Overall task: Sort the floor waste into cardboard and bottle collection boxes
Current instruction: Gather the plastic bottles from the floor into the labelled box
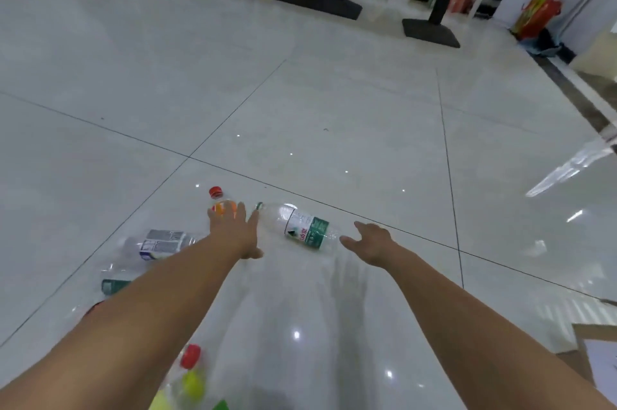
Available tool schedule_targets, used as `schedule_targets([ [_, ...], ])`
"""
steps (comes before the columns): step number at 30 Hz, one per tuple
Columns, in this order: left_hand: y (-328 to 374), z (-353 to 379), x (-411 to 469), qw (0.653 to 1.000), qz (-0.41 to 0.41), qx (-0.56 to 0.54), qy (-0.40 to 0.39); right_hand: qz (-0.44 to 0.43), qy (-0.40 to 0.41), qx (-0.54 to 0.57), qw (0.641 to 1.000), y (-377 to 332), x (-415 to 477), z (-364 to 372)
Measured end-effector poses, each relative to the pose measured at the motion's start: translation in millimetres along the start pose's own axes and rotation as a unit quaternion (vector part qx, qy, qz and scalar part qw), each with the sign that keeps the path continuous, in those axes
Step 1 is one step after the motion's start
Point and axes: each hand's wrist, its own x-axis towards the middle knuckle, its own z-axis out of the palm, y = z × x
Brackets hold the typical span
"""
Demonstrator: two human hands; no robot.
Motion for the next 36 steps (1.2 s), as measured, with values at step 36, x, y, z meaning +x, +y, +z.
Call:
schedule_targets([
  [36,38.8,63.3,39.4,0.99,0.084,-0.108,-0.028,-0.022,0.12,-0.075,0.99,24.4,53.1,75.3],
])
